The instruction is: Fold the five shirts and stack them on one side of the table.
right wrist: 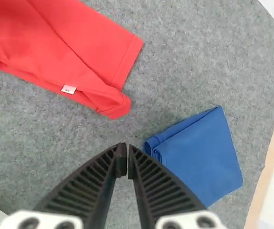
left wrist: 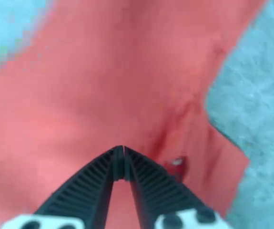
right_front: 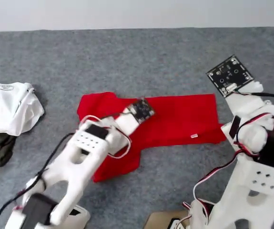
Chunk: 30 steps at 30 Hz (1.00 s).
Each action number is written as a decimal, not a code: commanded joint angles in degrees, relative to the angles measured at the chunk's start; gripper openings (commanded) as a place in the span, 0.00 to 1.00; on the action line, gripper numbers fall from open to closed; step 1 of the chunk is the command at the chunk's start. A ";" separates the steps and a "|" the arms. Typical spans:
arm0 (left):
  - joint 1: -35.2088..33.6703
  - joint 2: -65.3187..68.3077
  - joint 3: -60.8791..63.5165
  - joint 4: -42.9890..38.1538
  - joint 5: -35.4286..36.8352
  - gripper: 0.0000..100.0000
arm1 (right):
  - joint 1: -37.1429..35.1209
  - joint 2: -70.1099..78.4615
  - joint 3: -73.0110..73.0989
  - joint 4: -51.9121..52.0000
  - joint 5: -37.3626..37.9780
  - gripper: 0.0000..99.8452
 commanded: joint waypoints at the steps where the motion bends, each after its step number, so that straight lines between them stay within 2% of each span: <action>1: 3.34 2.11 -3.38 5.10 0.44 0.01 | 0.40 -1.63 -0.26 2.15 -0.44 0.01; 7: 12.13 2.02 -13.76 26.02 0.35 0.01 | 0.48 -1.63 -0.09 2.15 -0.44 0.01; 12: 19.60 2.02 -16.31 33.93 0.35 0.01 | 0.48 -1.63 -0.09 2.15 -0.44 0.01; 14: 19.96 1.93 -16.48 34.29 0.35 0.01 | 0.48 -1.63 -0.09 2.15 -0.44 0.01; 16: 17.41 0.97 -16.92 34.02 0.18 0.01 | 0.48 -1.63 -0.09 2.15 -0.44 0.01; 19: 9.85 -1.85 -19.56 33.14 0.18 0.01 | 0.48 -1.63 -0.09 2.15 -0.44 0.01; 22: 2.02 -3.16 -21.41 28.57 0.18 0.01 | 0.48 -1.63 -0.09 2.15 -0.44 0.01; 24: -0.70 -2.29 -21.41 25.05 0.44 0.01 | 0.48 -1.54 -0.09 2.15 -0.44 0.01; 27: -0.62 1.76 -21.58 24.09 0.44 0.01 | 0.48 -1.54 -0.09 2.15 -0.44 0.01; 30: 2.29 8.26 -21.67 24.18 0.44 0.01 | 0.48 -1.54 -0.09 2.15 -0.44 0.01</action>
